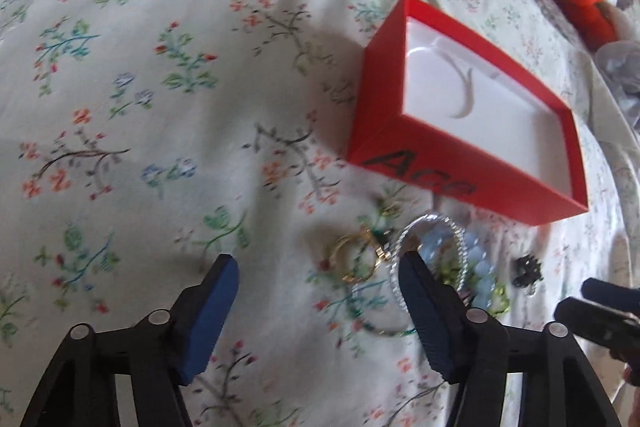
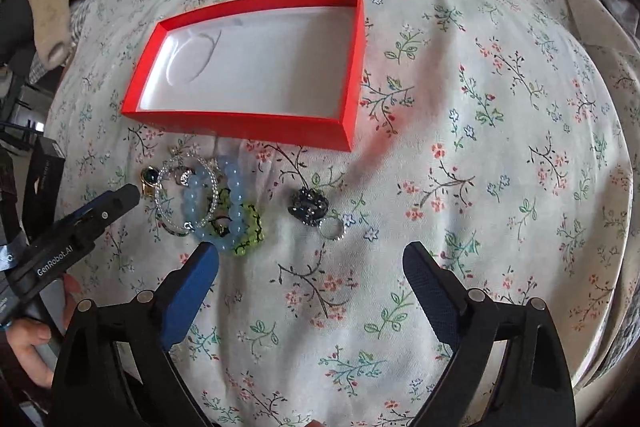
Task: Organize jewelry
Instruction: 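Grasp the gold green-stone ring with the left tool while the right tool grasps the black flower ring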
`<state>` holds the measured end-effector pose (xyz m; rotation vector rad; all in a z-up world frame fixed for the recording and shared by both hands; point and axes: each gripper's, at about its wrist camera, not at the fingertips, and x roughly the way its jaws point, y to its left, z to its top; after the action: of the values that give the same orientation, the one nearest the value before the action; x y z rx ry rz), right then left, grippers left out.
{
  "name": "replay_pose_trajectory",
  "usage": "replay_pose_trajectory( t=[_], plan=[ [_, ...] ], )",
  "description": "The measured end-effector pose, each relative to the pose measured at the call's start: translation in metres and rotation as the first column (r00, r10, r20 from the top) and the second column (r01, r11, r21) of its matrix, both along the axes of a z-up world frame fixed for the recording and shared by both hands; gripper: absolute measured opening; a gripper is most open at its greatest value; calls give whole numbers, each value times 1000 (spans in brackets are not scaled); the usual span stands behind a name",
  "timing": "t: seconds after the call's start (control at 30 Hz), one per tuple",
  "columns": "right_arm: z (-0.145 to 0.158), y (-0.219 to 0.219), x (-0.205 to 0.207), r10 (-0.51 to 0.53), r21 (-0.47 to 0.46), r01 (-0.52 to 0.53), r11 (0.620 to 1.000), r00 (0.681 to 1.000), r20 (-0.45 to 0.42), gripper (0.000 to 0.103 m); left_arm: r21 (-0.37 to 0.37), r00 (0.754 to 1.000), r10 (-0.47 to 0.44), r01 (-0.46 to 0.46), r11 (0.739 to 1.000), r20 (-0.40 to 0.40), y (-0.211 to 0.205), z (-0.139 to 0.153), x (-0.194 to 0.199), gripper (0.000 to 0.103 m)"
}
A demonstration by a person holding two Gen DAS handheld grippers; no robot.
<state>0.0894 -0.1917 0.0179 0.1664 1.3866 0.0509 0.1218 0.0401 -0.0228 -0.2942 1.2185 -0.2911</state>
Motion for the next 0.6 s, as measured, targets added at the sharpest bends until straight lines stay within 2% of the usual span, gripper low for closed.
replay_pose_trajectory(
  t=[0.1, 0.3, 0.47, 0.6],
  plan=[
    [-5, 0, 6, -9, 38, 10, 999, 1000, -18, 93, -19, 1000, -9, 9, 1000, -8, -10, -2, 5, 53],
    [-7, 3, 11, -21, 66, 22, 998, 1000, -14, 89, 10, 1000, 4, -4, 1000, -7, -18, -6, 13, 29],
    [-7, 2, 11, -22, 77, 22, 997, 1000, -10, 83, 44, 1000, -1, 0, 999, 26, -19, 0, 10, 29],
    [-10, -2, 11, -34, 84, 36, 996, 999, -22, 69, 48, 999, -7, 5, 999, 44, -11, 7, 3, 29]
  ],
)
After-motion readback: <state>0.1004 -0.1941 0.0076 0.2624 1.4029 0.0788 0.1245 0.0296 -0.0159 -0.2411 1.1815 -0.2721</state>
